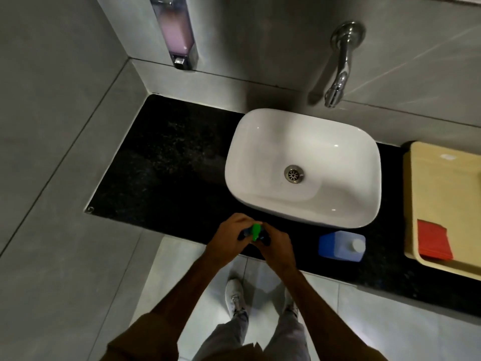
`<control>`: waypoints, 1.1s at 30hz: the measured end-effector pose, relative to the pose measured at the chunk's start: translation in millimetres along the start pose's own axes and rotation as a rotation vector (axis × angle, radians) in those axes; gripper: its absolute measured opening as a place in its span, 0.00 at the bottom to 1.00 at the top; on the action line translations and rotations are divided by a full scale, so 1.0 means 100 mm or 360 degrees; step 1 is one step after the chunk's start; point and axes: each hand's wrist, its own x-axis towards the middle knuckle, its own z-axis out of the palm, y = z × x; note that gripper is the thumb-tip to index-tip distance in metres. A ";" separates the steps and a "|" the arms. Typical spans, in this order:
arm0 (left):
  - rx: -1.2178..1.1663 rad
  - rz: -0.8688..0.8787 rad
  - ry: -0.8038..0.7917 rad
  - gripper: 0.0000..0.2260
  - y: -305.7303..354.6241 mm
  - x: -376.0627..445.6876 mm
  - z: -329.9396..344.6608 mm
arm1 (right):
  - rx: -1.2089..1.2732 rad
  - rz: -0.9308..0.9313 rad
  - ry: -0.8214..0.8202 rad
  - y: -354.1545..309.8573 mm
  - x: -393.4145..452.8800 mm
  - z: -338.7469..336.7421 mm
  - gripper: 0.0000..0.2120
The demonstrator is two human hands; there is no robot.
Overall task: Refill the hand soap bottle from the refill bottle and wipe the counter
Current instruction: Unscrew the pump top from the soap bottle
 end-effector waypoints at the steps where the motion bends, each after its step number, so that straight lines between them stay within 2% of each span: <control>1: 0.0002 -0.0046 0.0036 0.17 0.01 0.01 0.04 | 0.0004 0.0002 0.0013 0.01 -0.01 0.00 0.19; 3: 0.0014 -0.0163 0.0154 0.13 0.03 0.01 0.11 | 0.0036 -0.0019 0.0023 0.00 -0.04 0.00 0.19; 6: 0.0057 -0.0243 0.0265 0.16 0.04 0.01 0.16 | 0.0052 -0.0034 0.0036 0.01 -0.07 0.01 0.18; 11: -0.0064 0.0036 0.0102 0.23 0.04 -0.07 0.17 | 0.0046 -0.0025 0.0040 0.02 -0.07 0.00 0.19; 13: -0.0092 0.0074 0.0163 0.22 0.02 -0.12 0.19 | 0.0057 -0.0019 0.0051 0.01 -0.09 0.01 0.17; 16: -0.0052 -0.0066 0.0348 0.14 0.04 -0.13 0.24 | 0.0059 -0.0017 0.0103 0.01 -0.11 0.02 0.17; 19: -0.0099 -0.0259 0.0474 0.18 0.08 -0.11 0.27 | 0.0028 -0.0039 0.0099 0.01 -0.12 0.02 0.20; 23: -0.0266 -0.0183 0.0352 0.25 0.06 -0.17 0.33 | 0.0042 -0.0020 0.0100 0.01 -0.11 0.01 0.23; 25: -0.0218 -0.0138 0.0312 0.24 0.03 -0.18 0.34 | 0.0048 -0.0025 0.0100 0.01 -0.11 0.02 0.22; 29: -0.0163 -0.0199 0.0506 0.16 0.08 -0.14 0.35 | 0.0063 -0.0031 0.0102 0.01 -0.13 0.03 0.22; 31: -0.0231 -0.0293 0.0575 0.17 0.11 -0.13 0.35 | 0.0061 -0.0044 0.0102 0.01 -0.14 0.04 0.21; 33: -0.0351 -0.0322 0.0540 0.21 0.10 -0.13 0.38 | 0.0075 -0.0044 0.0105 0.02 -0.14 0.03 0.20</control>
